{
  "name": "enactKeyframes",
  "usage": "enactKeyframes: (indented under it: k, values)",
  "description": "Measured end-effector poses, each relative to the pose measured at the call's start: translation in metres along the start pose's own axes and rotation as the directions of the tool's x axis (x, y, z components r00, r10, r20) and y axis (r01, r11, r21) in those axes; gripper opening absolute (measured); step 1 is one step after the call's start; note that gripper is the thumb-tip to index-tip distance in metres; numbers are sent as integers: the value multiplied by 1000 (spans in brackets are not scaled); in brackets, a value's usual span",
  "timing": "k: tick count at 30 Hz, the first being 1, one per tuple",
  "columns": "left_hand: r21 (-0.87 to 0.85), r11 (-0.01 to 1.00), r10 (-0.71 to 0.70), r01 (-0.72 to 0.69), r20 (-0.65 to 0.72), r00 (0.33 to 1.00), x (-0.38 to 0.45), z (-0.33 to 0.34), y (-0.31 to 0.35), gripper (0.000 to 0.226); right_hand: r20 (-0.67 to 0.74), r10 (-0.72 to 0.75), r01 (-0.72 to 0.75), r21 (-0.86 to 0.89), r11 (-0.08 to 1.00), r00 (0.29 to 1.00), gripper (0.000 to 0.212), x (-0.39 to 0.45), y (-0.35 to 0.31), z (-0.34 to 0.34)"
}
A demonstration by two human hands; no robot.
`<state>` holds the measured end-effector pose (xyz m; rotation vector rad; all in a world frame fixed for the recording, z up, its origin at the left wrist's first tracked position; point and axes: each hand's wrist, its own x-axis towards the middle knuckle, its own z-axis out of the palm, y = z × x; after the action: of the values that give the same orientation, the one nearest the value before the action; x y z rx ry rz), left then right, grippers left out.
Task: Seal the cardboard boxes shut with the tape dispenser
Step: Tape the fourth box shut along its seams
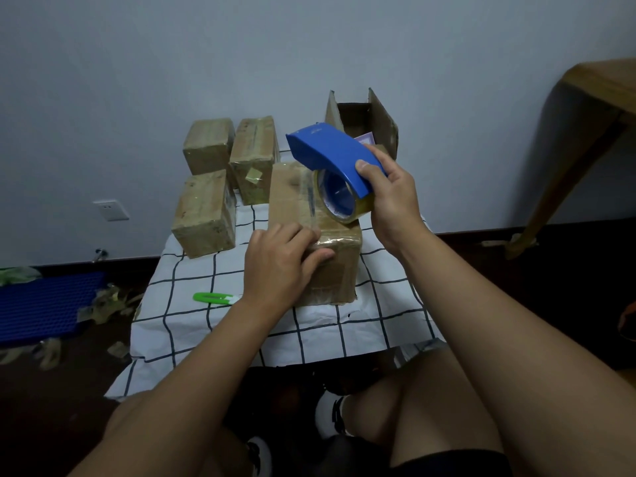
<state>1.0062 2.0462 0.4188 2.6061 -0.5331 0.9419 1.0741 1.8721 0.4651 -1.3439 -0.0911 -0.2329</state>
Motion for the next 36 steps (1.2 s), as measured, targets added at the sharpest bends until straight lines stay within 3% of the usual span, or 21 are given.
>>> enactKeyframes:
  k: [7, 11, 19, 25, 36]
  values:
    - [-176, 976, -107, 129, 128, 986, -5, -18, -11, 30, -112, 75, -58, 146, 987, 991, 32, -8, -4, 33]
    - [-435, 861, -223, 264, 143, 964, -9, -19, -17, 26, -112, -14, 18, 36, 999, 994, 29, -18, 3, 45]
    - [-365, 906, -221, 217, 30, 975, -9, -10, -31, 9, -100, -51, 47, -44, 998, 994, 25, -20, 5, 43]
    - [-365, 916, -164, 165, 34, 986, -13, -8, -37, 16, -99, -51, 46, -58, 997, 994, 36, -21, 5, 42]
    - [-225, 972, -78, 69, -31, 996, -19, 2, -38, 27, -83, -51, 45, -70, 997, 995, 34, -21, 6, 42]
